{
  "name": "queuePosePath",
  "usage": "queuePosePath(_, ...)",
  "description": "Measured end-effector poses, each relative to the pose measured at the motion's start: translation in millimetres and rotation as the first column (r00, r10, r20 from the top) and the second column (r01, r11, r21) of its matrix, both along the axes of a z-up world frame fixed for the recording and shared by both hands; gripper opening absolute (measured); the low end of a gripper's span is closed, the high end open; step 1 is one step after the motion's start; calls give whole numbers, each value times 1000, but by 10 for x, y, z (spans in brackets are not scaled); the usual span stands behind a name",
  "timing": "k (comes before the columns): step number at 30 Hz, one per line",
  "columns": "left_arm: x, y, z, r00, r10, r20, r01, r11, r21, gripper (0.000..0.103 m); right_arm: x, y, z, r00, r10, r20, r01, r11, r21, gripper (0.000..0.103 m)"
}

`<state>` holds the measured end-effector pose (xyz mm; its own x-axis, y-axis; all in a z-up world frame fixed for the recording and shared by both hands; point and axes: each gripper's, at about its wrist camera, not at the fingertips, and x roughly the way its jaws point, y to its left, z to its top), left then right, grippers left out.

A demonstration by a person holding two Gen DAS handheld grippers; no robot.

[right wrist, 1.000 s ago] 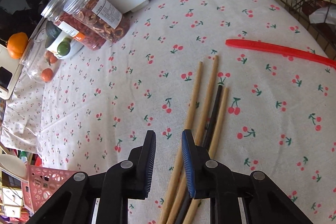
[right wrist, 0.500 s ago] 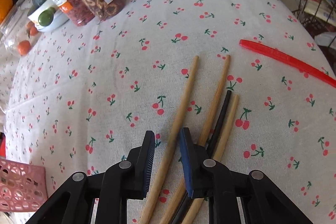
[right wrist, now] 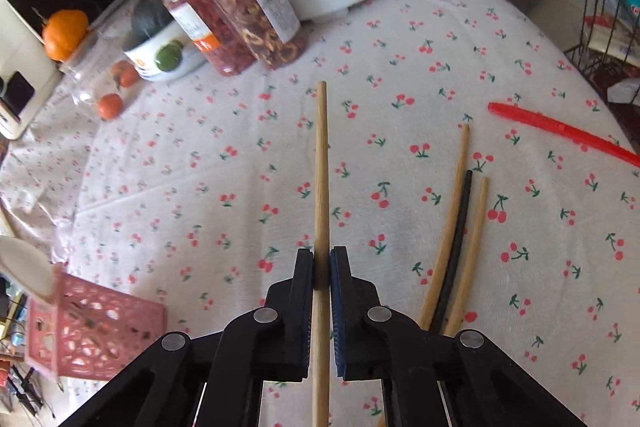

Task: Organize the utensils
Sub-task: 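Lower the pair into the pink basket and open the left tool while the right tool lifts its chopstick, then carry the wooden chopstick over the pink basket and open the right tool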

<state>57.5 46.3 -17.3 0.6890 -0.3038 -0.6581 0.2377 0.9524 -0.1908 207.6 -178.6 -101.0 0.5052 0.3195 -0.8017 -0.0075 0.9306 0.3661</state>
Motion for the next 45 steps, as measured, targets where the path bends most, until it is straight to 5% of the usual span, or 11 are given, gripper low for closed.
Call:
queuePosePath(8, -287, 145, 428, 984, 42, 174, -38, 999, -27, 9, -610, -60, 708, 970, 4, 242, -13, 999, 35, 7)
queuePosePath(14, -407, 383, 766, 922, 142, 360, -119, 989, -86, 9, -882, -99, 1108, 919, -20, 394, 7, 999, 34, 7)
queuePosePath(21, -289, 511, 855, 868, 211, 449, -175, 977, -121, 9, -975, -70, 1332, 880, 0, 475, -15, 999, 29, 7)
queuePosePath(31, 174, 407, 502, 903, 216, 372, -208, 976, -62, 9, -944, 63, 1283, 885, 38, 464, -52, 998, 18, 7)
queuePosePath(34, 385, 364, 321, 942, 173, 288, -170, 985, -34, 10, -953, 109, 1268, 886, 50, 460, -64, 998, 14, 7)
queuePosePath(36, 487, 358, 213, 962, 179, 205, -176, 984, -32, 21, -961, 144, 1266, 886, 61, 460, -74, 997, 11, 7)
queuePosePath(38, 526, 383, 152, 971, 193, 141, -188, 981, -48, 75, -977, 187, 1276, 883, 74, 464, -87, 996, 6, 7)
queuePosePath(39, 514, 402, 135, 971, 206, 123, -199, 978, -63, 85, -988, 211, 1285, 880, 82, 467, -94, 996, 3, 7)
queuePosePath(40, 486, 431, 129, 969, 219, 114, -211, 974, -79, 93, -1000, 234, 1296, 877, 89, 472, -101, 995, -1, 7)
queuePosePath(45, 382, 532, 76, 973, 227, 41, -224, 972, -73, 97, -1051, 355, 1358, 861, 113, 497, -130, 992, -1, 7)
